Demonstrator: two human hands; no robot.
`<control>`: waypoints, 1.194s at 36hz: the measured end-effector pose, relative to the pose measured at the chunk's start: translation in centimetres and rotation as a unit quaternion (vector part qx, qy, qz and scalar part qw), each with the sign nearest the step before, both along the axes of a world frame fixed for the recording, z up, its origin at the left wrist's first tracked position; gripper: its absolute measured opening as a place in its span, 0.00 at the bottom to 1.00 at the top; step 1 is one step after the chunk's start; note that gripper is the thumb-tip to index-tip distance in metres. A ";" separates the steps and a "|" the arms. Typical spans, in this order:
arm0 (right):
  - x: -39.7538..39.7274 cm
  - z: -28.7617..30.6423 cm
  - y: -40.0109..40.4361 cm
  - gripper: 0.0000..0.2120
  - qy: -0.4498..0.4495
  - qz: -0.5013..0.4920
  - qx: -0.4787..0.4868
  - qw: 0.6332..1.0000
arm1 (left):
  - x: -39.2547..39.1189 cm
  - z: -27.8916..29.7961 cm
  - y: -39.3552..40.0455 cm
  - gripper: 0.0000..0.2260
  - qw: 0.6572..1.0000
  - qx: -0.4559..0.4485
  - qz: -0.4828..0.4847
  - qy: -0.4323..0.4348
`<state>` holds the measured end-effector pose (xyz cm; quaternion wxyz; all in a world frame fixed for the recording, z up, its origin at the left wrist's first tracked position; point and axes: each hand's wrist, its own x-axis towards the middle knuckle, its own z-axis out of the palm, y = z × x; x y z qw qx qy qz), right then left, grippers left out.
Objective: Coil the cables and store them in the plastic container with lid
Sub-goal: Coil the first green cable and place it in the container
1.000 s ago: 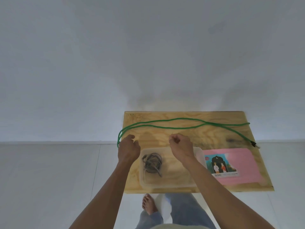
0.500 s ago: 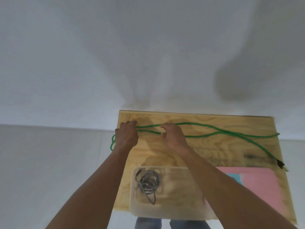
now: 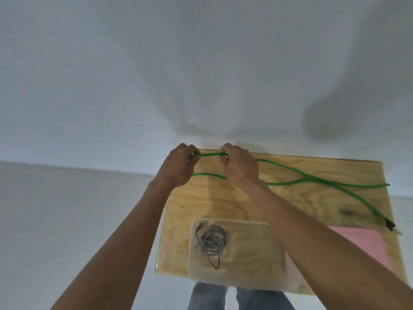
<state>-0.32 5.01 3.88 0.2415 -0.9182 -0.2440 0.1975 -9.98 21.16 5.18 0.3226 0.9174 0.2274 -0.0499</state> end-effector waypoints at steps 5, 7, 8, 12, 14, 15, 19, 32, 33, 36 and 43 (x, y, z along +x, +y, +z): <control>0.7 6.2 -1.1 0.05 -0.068 -0.042 0.072 0.994 | -2.3 2.8 1.1 0.13 0.999 -0.006 0.005 -0.037; 0.9 8.8 -2.0 0.05 -0.105 -0.055 0.100 0.988 | -3.6 3.5 1.4 0.13 0.998 -0.008 0.015 -0.054; 1.0 10.3 -2.5 0.05 -0.120 -0.062 0.113 0.984 | -4.3 3.8 1.4 0.13 0.997 -0.012 0.020 -0.068; 0.7 15.9 -4.3 0.06 -0.181 -0.092 0.164 0.965 | -6.2 5.1 1.2 0.11 0.993 -0.024 0.041 -0.105; 0.4 18.6 -5.2 0.05 -0.206 -0.120 0.191 0.952 | -7.0 5.7 0.9 0.11 0.993 -0.032 0.052 -0.102; 0.2 19.8 -5.6 0.05 -0.215 -0.129 0.206 0.946 | -7.3 5.9 0.8 0.11 0.993 -0.034 0.055 -0.103; -1.5 24.2 -6.1 0.04 -0.244 -0.121 0.251 0.929 | -7.9 7.6 -0.4 0.13 0.988 -0.049 0.059 -0.131; -4.3 25.3 -6.0 0.17 -0.072 -0.084 0.266 0.958 | -5.6 19.1 -7.5 0.13 0.838 -0.433 0.137 -0.302; -4.6 24.7 -6.4 0.21 -0.056 -0.070 0.256 0.963 | -5.5 19.7 -7.9 0.13 0.830 -0.449 0.139 -0.300; -5.8 23.0 -7.9 0.31 -0.010 -0.042 0.266 0.963 | -5.1 20.8 -9.0 0.13 0.809 -0.485 0.143 -0.300; -8.4 22.7 -11.2 0.44 0.109 -0.052 0.376 0.919 | -2.9 22.3 -12.7 0.11 0.773 -0.532 0.156 -0.310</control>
